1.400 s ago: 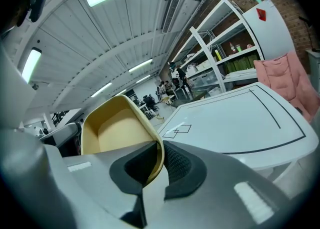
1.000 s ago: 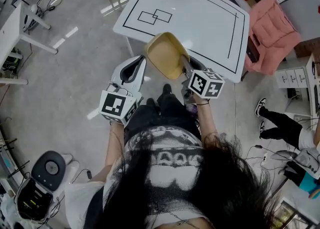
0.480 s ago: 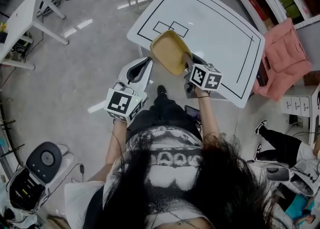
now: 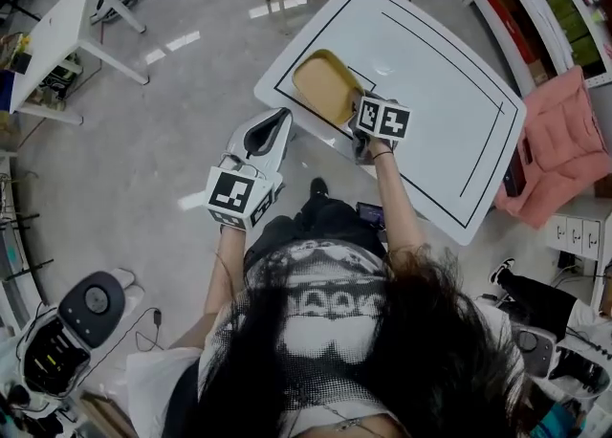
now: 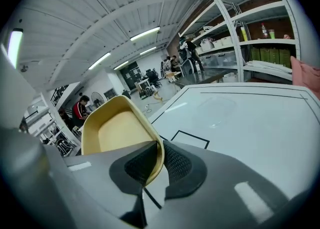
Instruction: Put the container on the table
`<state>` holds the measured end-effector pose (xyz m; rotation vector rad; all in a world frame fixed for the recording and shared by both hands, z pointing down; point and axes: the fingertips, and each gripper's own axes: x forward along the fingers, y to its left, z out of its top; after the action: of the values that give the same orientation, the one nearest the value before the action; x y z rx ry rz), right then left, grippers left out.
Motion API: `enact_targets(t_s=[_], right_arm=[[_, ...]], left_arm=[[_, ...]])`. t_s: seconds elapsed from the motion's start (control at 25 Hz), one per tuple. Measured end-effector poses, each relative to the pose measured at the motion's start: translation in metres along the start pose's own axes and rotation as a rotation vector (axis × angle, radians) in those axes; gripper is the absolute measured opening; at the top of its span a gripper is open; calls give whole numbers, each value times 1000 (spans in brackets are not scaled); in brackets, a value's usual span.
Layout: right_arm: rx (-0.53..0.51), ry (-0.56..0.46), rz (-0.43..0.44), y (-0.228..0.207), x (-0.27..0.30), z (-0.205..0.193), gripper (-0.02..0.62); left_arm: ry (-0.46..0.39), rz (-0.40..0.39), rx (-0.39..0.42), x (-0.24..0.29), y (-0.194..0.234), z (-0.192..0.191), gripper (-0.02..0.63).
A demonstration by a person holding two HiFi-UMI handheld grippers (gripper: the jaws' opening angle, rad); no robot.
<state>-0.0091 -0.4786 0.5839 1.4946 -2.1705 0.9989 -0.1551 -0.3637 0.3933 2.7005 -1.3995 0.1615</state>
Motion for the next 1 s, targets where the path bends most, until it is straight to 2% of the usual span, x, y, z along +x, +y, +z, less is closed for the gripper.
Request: enact_targets(t_s=[0.16,0.56,0.92,1.0], right_arm=[[3,40,-47,-18,36,9,37],[85,108,-162,-40,95,25,49],[138,117,-167,-39,109,23,60],[134,114,-159,-40,105,23,102]], left_arm=[[30,28,11,9,9,-3,0],[96,94,1,10,41,-11,0],[113,118,-17,4,59,-18,0],[113,117,-22,3,58,-19,0]])
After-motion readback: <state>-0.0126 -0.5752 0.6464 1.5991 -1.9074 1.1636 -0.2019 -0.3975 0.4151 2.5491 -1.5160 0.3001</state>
